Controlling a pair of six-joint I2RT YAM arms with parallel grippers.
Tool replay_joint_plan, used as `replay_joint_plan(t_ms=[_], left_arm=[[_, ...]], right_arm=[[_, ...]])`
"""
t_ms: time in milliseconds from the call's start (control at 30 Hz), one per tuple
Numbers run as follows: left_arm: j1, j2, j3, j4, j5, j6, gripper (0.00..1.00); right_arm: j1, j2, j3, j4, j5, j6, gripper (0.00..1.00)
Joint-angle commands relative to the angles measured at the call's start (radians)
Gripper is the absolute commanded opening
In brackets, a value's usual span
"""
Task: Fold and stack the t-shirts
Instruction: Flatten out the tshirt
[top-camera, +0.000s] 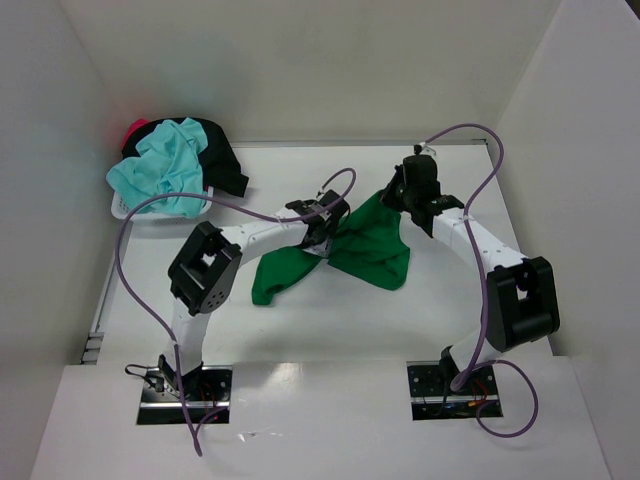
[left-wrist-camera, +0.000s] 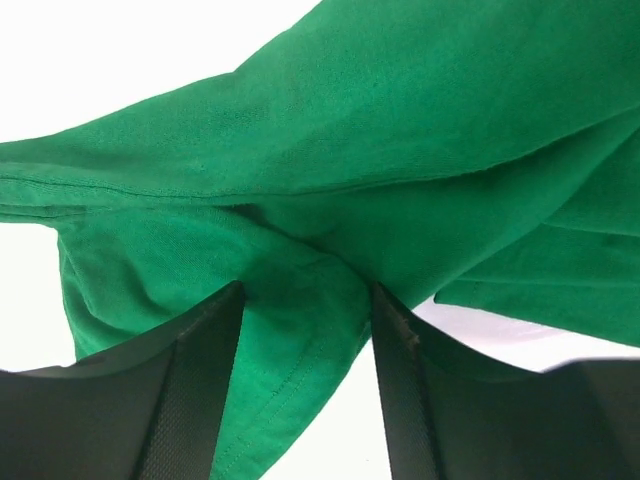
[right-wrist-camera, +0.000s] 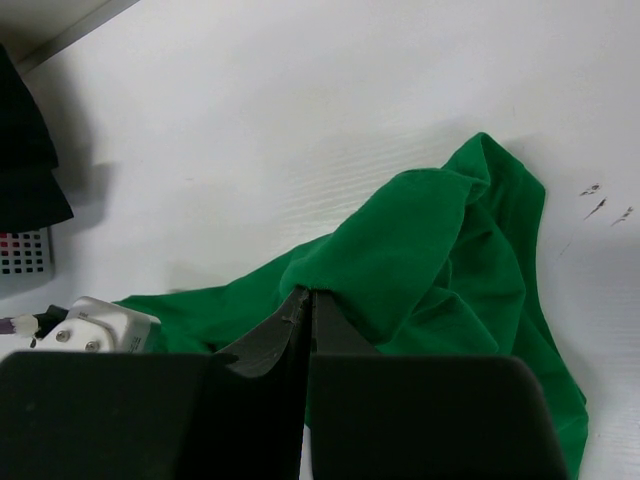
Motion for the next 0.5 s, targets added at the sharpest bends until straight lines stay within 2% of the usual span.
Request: replay_joint_plan(t_ms=[0,167,200,233,467], left_arm=[[-0.004,0.011,0.017,0.002,-0.027,0.001,0.59],[-0.004,0.011,0.017,0.002,-0.027,0.001,0.1],[-0.004,0.011,0.017,0.002,-0.027,0.001,0.04],[-0.004,0.002,0.008,0.002,-0.027,-0.008,0.0],[0.011,-0.131,-0.002,-0.008,-0.038,-0.018,0.0]], right_arm=[[-0.008,-0.006,-0.002,0.052,0.023,-0.015,0.0],[-0.008,-0.006,-0.002,0.043,0.023,-0.015,0.0],[-0.008,-0.006,-0.002,0.043,0.023,-0.015,0.0],[-0.008,-0.006,-0.002,0.043,0.032,-0.015,0.0],[-0.008,-0.024,0.027,0.005,0.043,-0.015,0.0]])
